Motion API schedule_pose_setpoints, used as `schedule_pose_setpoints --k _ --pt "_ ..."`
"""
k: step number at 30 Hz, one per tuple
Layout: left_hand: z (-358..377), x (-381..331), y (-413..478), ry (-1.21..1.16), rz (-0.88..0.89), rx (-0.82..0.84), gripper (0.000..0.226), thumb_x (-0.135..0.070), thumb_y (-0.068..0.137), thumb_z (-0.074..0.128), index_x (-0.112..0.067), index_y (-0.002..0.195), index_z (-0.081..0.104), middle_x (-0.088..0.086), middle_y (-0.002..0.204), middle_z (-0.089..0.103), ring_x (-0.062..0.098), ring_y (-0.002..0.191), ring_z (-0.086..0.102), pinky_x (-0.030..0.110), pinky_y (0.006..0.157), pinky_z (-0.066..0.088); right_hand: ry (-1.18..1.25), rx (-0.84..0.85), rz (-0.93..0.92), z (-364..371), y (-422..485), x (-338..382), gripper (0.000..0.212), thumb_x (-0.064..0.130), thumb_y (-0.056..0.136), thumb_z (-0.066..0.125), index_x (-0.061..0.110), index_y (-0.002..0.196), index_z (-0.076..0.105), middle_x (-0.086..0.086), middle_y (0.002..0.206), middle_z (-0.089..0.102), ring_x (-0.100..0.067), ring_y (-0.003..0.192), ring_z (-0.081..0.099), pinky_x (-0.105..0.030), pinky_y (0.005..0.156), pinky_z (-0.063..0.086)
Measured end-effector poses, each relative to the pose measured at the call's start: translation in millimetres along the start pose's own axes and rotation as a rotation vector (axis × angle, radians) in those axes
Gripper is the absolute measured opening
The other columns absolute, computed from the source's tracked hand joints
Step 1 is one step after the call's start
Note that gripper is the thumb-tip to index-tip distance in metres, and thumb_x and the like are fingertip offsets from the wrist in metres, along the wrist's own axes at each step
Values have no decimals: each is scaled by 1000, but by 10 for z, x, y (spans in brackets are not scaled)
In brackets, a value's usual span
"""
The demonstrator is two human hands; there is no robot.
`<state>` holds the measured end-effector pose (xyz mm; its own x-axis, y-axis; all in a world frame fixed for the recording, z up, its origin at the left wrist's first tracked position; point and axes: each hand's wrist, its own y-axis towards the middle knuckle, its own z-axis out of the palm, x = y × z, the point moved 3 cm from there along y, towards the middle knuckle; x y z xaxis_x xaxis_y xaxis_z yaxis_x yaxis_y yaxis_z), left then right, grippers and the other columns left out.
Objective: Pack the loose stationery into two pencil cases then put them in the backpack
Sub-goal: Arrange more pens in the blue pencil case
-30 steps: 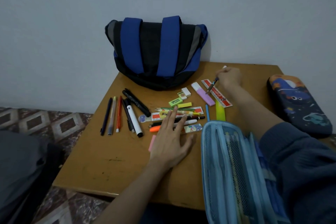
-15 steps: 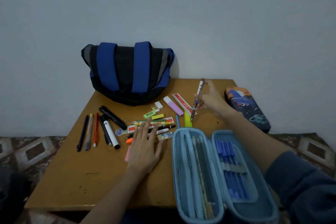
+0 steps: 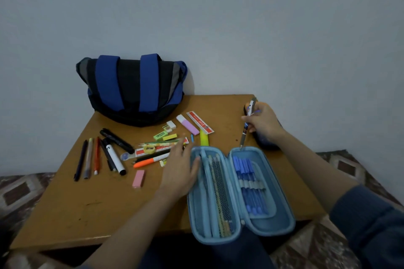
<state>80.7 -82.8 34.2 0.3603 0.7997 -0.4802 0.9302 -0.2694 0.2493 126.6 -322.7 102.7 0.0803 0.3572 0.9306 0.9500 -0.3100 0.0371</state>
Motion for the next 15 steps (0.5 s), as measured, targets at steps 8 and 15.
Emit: schedule_pose_setpoints --k 8,15 --pt "583 -557 -263 129 218 535 71 -72 85 29 -45 147 5 -10 156 -19 22 140 -27 59 109 -18 -368 67 -65 -153 -231 -234 64 1 81 67 16 135 34 -3 63 52 -16 47 52 -20 45 45" --pt "671 -539 -305 263 230 560 74 -77 82 22 -47 145 -5 -8 155 -22 24 136 -36 63 105 -21 -327 75 -44 -179 -327 -512 43 2 92 53 11 132 39 -6 52 46 -4 35 49 -16 40 43"
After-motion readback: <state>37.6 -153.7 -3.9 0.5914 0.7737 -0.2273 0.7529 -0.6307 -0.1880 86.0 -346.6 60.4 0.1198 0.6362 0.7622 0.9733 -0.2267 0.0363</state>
